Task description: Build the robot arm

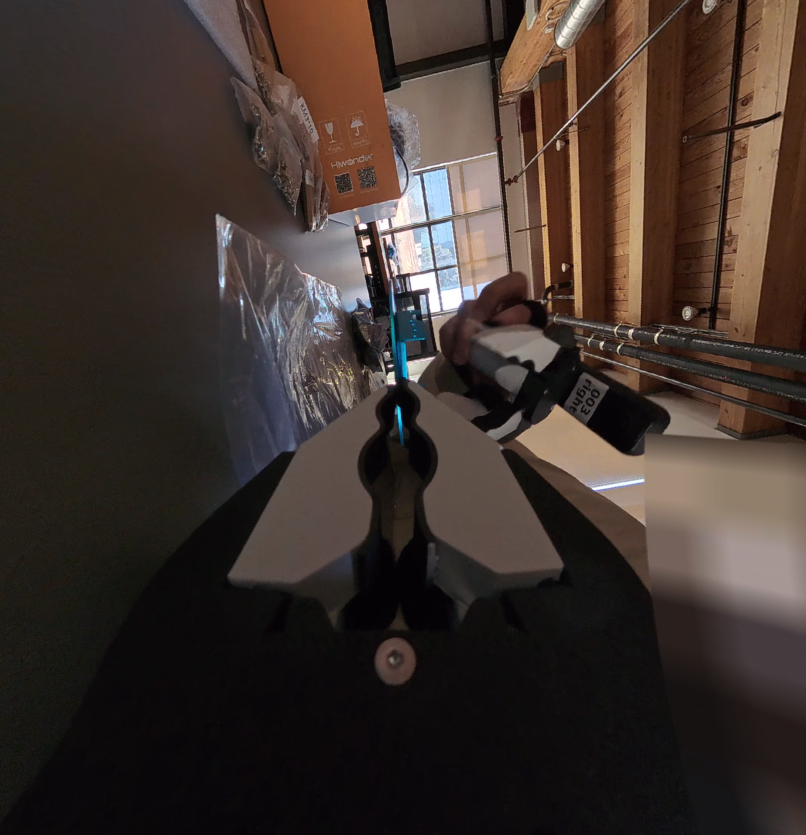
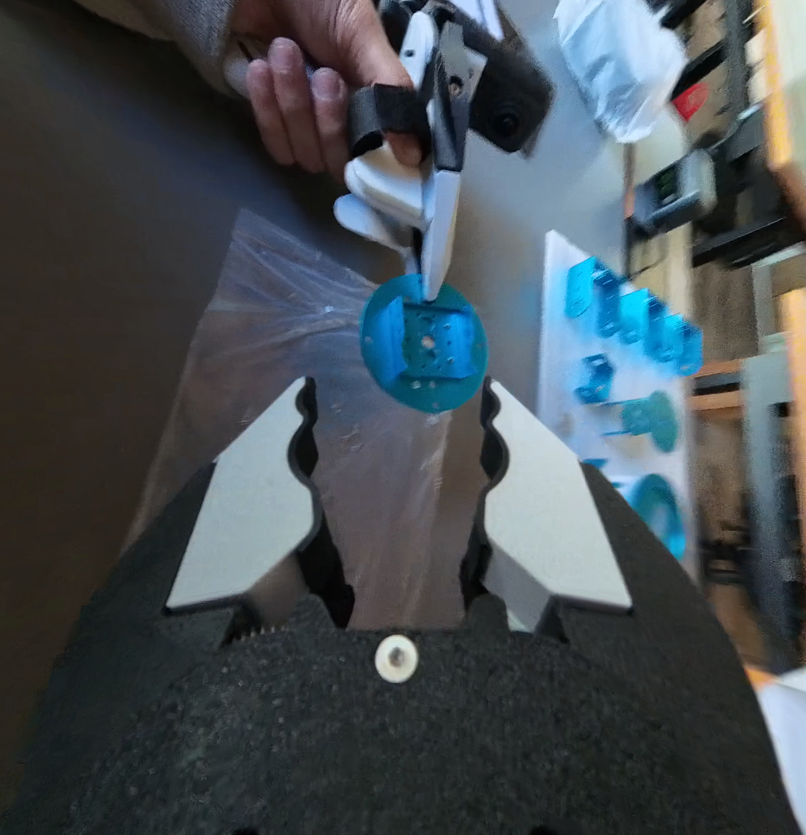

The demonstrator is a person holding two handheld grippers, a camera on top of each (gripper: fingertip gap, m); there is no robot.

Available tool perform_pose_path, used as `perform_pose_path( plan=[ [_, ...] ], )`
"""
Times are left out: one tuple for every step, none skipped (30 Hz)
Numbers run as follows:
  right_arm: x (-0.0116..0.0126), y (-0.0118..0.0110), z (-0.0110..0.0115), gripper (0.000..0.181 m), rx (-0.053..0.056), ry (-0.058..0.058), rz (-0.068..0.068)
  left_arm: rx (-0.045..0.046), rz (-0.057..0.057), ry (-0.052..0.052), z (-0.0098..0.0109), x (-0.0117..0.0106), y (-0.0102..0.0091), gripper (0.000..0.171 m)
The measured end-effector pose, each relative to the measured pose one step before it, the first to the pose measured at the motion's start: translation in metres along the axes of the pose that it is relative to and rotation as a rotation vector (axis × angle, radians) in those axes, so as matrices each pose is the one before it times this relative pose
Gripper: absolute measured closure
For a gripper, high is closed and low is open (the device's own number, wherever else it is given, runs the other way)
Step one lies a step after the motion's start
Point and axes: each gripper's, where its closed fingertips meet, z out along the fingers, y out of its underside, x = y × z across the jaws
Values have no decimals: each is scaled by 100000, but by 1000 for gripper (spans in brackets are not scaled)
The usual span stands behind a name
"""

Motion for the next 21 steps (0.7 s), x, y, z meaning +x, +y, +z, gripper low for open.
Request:
perform_pose_path(
  plan=[
    [-1039, 347, -505, 117, 78, -6641, 6732, 145, 208, -444, -9, -56, -24, 171],
    [-638, 478, -438, 118, -320, -4045, 6217, -1, 362, -485, -8, -42, 1, 171],
    [-140, 517, -386, 118, 212, -927, 5972, -104, 396, -520, 14, -62, 6, 171],
    [-176, 497, -321, 123, 900, -1435, 5526, -81, 287, -468, 5, -57, 5, 171],
    [-412, 533, -239, 134, 825, -3225, 4731, -226, 276, -406, 25, -44, 44, 171],
    [-481, 466, -96, 145, 1415, -3822, 4310, -238, 240, -278, 15, -14, 44, 171],
    [-364, 429, 74, 149, 1798, -3318, 3673, -105, 0, -146, 13, -15, 44, 171],
    [-16, 521, 220, 150, 917, -1307, 2288, -148, -171, -112, -1, -31, 36, 171],
    [178, 634, 303, 155, -106, -117, 843, -226, -144, -19, 14, -3, 33, 171],
    [115, 588, 386, 158, -1, -298, -276, -295, -105, 39, 19, -8, 44, 171],
    [-23, 238, 447, 158, 1822, -1258, -792, -254, -89, -100, 23, -15, 56, 171],
    [-143, 42, 436, 158, 2666, -2071, -238, -303, -19, -167, 29, -19, 60, 171],
    [-330, 5, 403, 158, 2218, -3412, 73, -392, 51, -43, 54, 4, 79, 171],
    [-370, 38, 364, 158, 1668, -3832, 4, -241, -3, -79, 33, -20, 44, 171],
    [-248, 74, 362, 157, 1104, -3056, -614, -206, -106, -87, 36, -14, 39, 171],
    [-372, 216, 382, 157, -348, -2957, -11, -268, -226, 175, 10, 8, 32, 171],
    [-749, 310, 412, 157, -1586, -4569, -1227, -152, -444, 487, 7, 36, 12, 171],
    [-502, 299, 377, 157, -2264, -2702, -2316, -198, -653, 610, -8, 25, 6, 171],
    [-221, 163, 363, 157, -1473, -1011, -4068, -227, -720, 620, -11, 31, 10, 171],
    [-115, 75, 325, 157, -843, 227, -3531, 193, -638, 454, -42, 13, -58, 171],
    [-33, 12, 272, 158, -336, 559, -3525, 358, -486, 103, -50, -16, -86, 171]
  ],
)
